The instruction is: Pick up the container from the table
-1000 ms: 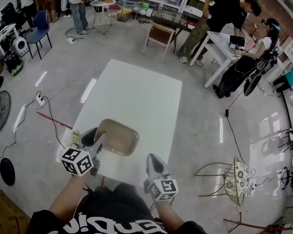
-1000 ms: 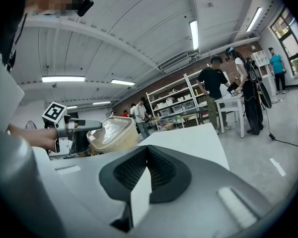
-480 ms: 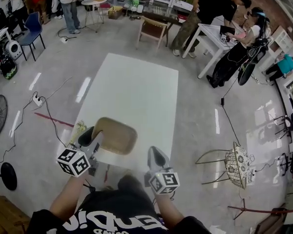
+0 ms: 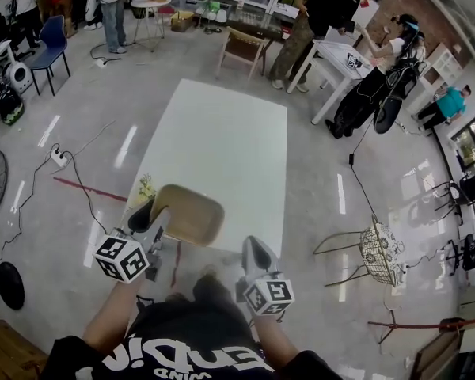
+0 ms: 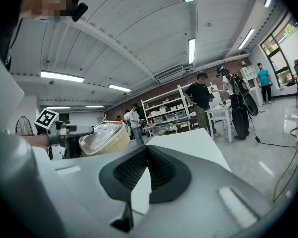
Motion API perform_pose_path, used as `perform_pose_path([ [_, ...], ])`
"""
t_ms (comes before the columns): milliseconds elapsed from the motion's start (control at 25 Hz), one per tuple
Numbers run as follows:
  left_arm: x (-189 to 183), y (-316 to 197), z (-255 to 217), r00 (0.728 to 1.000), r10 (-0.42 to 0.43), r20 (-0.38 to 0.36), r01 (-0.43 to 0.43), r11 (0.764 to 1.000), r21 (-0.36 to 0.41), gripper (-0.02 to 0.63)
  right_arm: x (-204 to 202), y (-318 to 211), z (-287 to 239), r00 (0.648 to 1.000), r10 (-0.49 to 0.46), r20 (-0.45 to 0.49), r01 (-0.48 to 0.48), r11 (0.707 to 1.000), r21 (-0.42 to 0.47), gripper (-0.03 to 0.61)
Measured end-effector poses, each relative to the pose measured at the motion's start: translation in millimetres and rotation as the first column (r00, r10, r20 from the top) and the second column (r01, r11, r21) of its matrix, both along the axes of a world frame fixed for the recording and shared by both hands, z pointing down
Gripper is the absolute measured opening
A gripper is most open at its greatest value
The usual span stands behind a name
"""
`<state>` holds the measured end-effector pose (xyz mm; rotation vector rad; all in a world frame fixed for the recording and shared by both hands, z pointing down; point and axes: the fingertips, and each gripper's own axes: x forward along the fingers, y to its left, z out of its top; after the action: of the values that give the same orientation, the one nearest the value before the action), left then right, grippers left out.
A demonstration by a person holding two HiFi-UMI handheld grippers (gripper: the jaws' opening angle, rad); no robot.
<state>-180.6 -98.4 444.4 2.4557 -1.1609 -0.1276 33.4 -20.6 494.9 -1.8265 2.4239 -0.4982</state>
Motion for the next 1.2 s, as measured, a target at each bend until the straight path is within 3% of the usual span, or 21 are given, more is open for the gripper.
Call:
perform_pose_path([
  [520,-27.9,80.3,-3.1,1.000,-0.001,-0.022,0.001,1.000,0.010,0.164,-20.0,69.9,-15.3,1.000,0.019,-0.010,-0.018,1.000,0.019,0.000],
  [1200,14.6,116.2,20.2,0.998,-0.041,0.038,0.040,0.999,0.026,0.164,18.5,102.9,-9.8,1.000,-0.013,-0.011,0.014,0.999,0.039,0.000],
])
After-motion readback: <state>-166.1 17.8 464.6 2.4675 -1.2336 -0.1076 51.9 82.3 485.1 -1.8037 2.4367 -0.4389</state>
